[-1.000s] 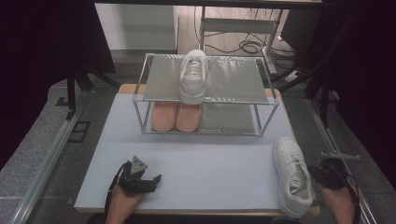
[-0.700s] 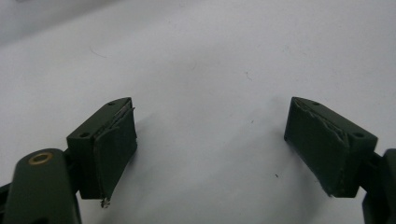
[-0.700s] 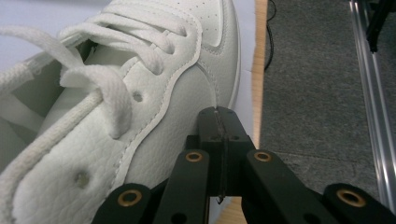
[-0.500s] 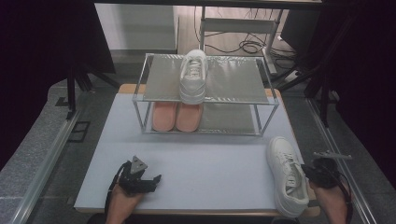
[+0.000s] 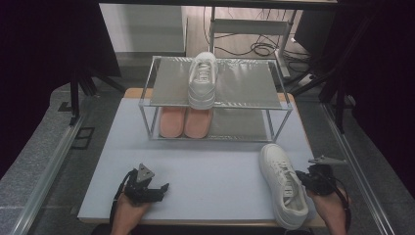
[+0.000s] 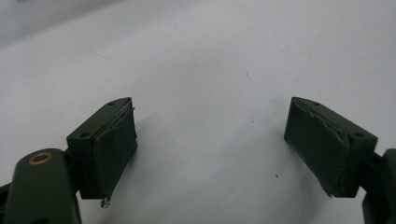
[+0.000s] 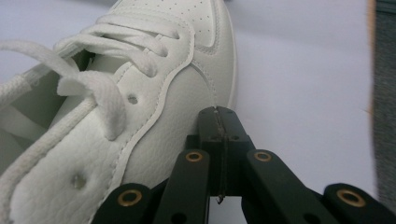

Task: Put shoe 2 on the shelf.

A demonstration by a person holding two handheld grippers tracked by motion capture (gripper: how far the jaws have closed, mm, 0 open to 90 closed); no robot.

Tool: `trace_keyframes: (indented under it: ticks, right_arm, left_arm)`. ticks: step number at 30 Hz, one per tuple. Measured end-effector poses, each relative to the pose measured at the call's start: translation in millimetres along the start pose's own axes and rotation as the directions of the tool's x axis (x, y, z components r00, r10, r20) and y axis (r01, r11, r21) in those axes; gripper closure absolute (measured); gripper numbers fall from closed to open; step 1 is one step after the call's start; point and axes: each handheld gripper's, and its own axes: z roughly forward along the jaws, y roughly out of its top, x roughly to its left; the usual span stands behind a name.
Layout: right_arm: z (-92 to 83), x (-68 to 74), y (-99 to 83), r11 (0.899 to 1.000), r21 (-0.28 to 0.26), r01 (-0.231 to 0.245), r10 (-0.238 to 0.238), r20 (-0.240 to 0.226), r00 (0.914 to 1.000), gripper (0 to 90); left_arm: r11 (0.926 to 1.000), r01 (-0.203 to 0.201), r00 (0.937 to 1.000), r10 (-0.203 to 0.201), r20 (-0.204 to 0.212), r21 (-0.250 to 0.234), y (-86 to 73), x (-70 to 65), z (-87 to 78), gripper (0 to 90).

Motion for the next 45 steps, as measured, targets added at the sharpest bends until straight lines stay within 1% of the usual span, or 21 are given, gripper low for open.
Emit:
trace_keyframes:
  ticks: [3,4,5,9,11,15,19,22,23,25,27,28,30,35,38,39,42,43,45]
  right_arm:
    - [4.3,9.2,2.7,1.0,-0.006,0.009,-0.01,-0.024,0.9997,90.0]
    - [7.1,14.9,4.5,1.0,-0.01,0.014,-0.014,-0.046,0.9988,90.0]
    - [7.1,14.9,4.5,1.0,-0.01,0.014,-0.014,-0.046,0.9988,90.0]
    - [10.7,22.7,7.1,0.999,-0.015,0.032,-0.033,-0.071,0.9969,90.0]
    - [9.9,22.4,6.6,0.999,-0.014,0.033,-0.034,-0.077,0.9964,90.0]
    - [3.3,16.7,-0.9,1.0,0.003,0.017,-0.016,-0.112,0.9935,90.0]
    - [-2.5,15.4,-11.9,1.0,0.008,0.01,-0.009,-0.124,0.9922,90.0]
    - [-2.6,17.6,-13.3,1.0,0.007,0.003,-0.002,-0.127,0.9919,90.0]
    - [-1.8,19.3,-12.4,1.0,0.005,0.008,-0.007,-0.117,0.9932,90.0]
    - [0.0,22.6,-10.1,1.0,0.006,0.015,-0.014,-0.11,0.9938,90.0]
    - [2.6,25.8,-7.8,1.0,0.006,0.021,-0.02,-0.117,0.993,90.0]
    - [5.8,30.1,-5.8,1.0,0.003,0.024,-0.023,-0.124,0.992,90.0]
    - [7.0,31.7,-5.0,1.0,0.003,0.027,-0.026,-0.128,0.9914,90.0]
    - [15.4,43.6,1.5,0.999,0.004,0.045,-0.044,-0.145,0.9884,90.0]
    - [22.2,53.3,7.6,0.998,0.003,0.065,-0.063,-0.167,0.9839,90.0]
    - [22.2,53.3,7.6,0.998,0.003,0.065,-0.063,-0.167,0.9839,90.0]
    - [27.3,60.6,11.9,0.997,0.005,0.074,-0.072,-0.186,0.9799,90.0]
    - [31.1,65.9,15.0,0.997,0.008,0.078,-0.075,-0.205,0.9759,90.0]
    - [32.4,67.7,16.1,0.997,0.008,0.082,-0.079,-0.21,0.9745,90.0]
  left_arm:
    - [1.0,0.0,1.0,0.0,0.0,0.0,0.0,-0.1,0.0,16.7]
    - [1.0,0.0,1.0,0.0,0.0,0.0,0.0,0.0,0.0,16.7]
    - [1.0,0.0,1.0,0.0,0.0,0.0,0.0,-0.1,0.0,16.7]
    - [1.0,0.0,1.0,0.0,-0.001,-0.001,0.0,-0.2,-0.1,16.7]
    - [1.0,-0.001,1.0,0.001,-0.001,-0.001,-0.1,-0.3,-0.1,16.7]
    - [1.0,-0.001,1.0,0.001,-0.001,-0.001,-0.1,-0.3,-0.1,16.7]
    - [1.0,-0.001,1.0,0.001,-0.001,-0.001,0.0,-0.3,0.0,16.7]
    - [1.0,-0.001,1.0,0.001,-0.002,-0.001,0.0,-0.3,0.0,16.7]
    - [1.0,-0.001,1.0,0.001,-0.002,-0.001,0.0,-0.3,-0.1,16.7]
    - [1.0,-0.001,1.0,0.001,-0.002,-0.002,0.0,-0.3,0.0,16.7]
    - [1.0,-0.001,1.0,0.001,-0.002,-0.002,0.0,-0.3,0.0,16.7]
    - [1.0,-0.001,1.0,0.001,-0.002,-0.002,0.0,-0.3,0.0,16.7]
    - [1.0,-0.001,1.0,0.001,-0.002,-0.002,0.0,-0.3,0.0,16.7]
    - [1.0,-0.001,1.0,0.001,-0.001,-0.001,-0.1,-0.3,-0.1,16.7]
    - [1.0,-0.001,1.0,0.001,-0.002,-0.002,-0.1,-0.4,-0.1,16.7]
    - [1.0,-0.001,1.0,0.001,-0.002,-0.002,-0.1,-0.4,-0.1,16.7]
    - [1.0,-0.001,1.0,0.001,-0.002,-0.002,-0.1,-0.4,-0.1,16.7]
    - [1.0,-0.001,1.0,0.001,-0.002,-0.002,-0.1,-0.4,-0.1,16.7]
    - [1.0,-0.001,1.0,0.001,-0.001,-0.001,-0.1,-0.3,-0.1,16.7]
